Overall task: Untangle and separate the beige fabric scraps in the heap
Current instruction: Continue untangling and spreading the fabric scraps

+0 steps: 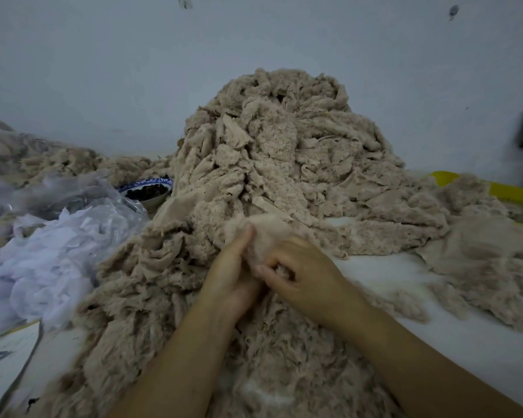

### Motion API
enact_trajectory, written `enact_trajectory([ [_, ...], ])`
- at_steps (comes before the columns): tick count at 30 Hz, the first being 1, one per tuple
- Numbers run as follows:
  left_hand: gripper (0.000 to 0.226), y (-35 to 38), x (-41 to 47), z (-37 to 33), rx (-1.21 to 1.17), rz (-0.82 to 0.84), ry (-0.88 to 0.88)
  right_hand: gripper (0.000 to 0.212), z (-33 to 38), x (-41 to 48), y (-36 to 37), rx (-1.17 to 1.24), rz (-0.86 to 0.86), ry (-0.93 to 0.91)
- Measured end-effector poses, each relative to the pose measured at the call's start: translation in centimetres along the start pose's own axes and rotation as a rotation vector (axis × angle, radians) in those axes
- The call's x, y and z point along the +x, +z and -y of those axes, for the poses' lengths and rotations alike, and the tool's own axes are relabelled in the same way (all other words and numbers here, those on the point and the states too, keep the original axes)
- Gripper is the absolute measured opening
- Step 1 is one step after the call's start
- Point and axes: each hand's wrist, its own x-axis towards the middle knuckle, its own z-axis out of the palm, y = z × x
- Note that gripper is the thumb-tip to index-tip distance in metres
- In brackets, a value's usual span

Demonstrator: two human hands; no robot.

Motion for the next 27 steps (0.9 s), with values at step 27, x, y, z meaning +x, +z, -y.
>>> enact_trajectory([
  [27, 0.038, 1.3, -0.3, 0.1, -0.15, -0.117, 0.051, 0.036, -5.0, 0.1, -1.8, 0.444, -0.383, 0.852],
])
